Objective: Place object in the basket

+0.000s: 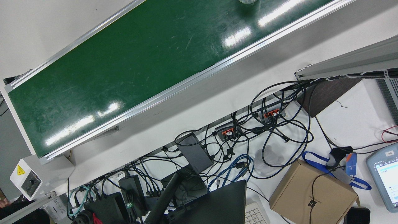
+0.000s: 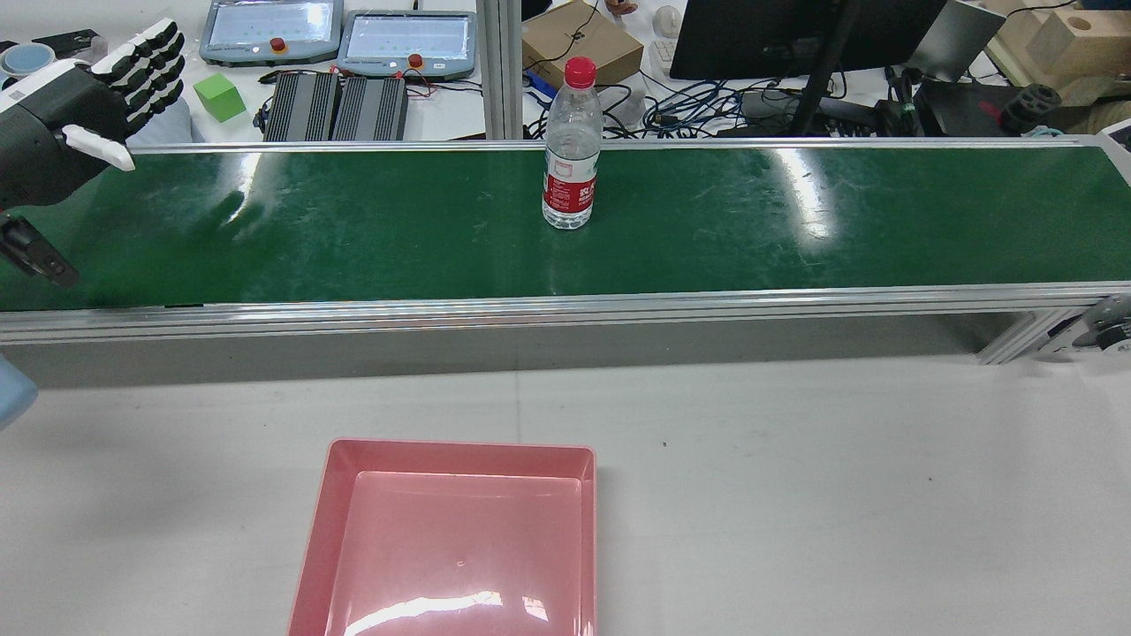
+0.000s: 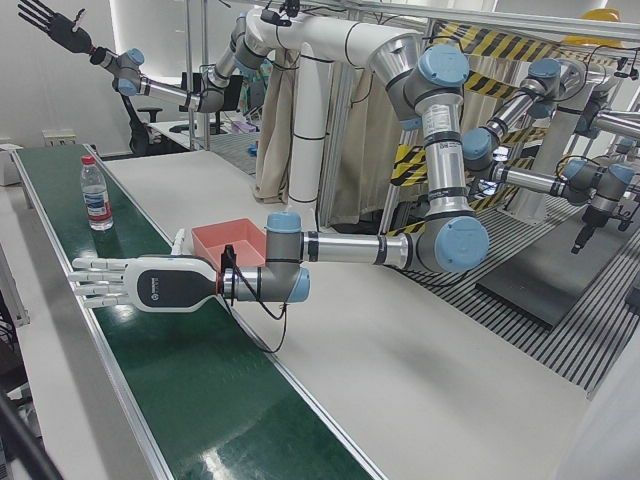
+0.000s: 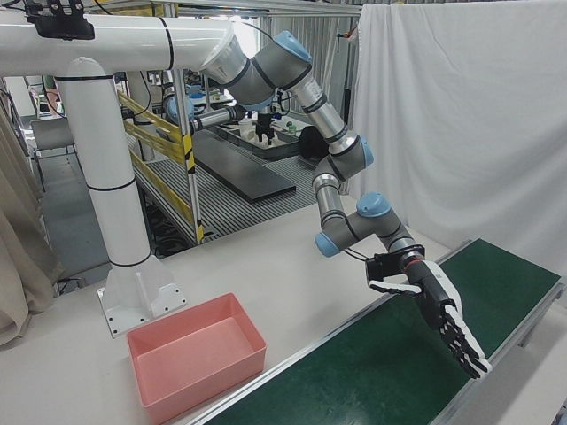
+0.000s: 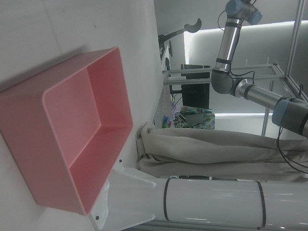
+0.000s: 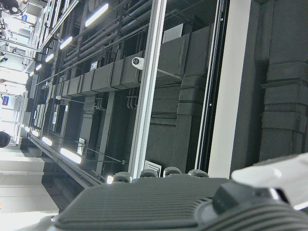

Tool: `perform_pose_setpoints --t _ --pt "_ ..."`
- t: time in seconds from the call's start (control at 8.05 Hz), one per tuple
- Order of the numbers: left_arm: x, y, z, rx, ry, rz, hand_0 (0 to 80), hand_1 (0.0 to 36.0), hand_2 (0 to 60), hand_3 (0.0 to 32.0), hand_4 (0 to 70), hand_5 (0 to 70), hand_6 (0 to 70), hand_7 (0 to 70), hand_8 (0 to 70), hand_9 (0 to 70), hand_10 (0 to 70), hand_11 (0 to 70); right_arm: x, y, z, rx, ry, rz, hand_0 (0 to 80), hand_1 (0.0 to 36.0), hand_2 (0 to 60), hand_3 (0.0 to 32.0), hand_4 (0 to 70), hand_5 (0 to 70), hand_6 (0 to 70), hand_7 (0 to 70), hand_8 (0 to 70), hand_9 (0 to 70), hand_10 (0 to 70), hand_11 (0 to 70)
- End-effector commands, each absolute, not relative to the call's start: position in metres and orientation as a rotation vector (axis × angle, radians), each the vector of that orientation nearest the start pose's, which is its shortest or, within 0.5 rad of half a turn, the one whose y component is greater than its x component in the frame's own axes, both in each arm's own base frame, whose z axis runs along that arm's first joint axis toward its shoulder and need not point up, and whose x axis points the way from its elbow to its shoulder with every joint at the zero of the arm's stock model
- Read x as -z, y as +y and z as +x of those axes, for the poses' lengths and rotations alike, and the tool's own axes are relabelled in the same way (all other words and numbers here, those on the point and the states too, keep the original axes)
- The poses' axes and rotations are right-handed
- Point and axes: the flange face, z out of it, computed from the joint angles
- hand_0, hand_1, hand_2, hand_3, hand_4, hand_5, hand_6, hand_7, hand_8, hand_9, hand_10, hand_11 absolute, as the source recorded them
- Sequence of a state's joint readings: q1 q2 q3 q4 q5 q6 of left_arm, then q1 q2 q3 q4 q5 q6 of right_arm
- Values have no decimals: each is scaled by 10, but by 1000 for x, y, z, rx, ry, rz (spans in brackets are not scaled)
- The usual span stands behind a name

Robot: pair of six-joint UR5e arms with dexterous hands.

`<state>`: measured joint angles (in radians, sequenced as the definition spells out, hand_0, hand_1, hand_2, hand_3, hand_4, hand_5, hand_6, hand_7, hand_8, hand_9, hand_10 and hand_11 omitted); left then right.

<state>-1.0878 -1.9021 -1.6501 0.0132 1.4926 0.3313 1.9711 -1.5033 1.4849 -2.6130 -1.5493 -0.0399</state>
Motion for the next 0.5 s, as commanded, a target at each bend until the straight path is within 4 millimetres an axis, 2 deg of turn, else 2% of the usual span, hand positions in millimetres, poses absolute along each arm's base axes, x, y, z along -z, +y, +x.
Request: perform_pose_setpoints --t 0.0,0.37 --pt "-459 -622 171 1452 2348 -131 507 40 0 30 0 46 0 0 3 10 4 19 -632 -460 342 1465 2486 -573 0 0 0 0 0 0 0 0 0 0 0 0" --pt "-453 -623 174 1432 2376 -147 509 44 0 24 0 49 0 0 5 13 3 18 -632 -460 342 1467 2484 -572 0 0 0 0 0 0 0 0 0 0 0 0"
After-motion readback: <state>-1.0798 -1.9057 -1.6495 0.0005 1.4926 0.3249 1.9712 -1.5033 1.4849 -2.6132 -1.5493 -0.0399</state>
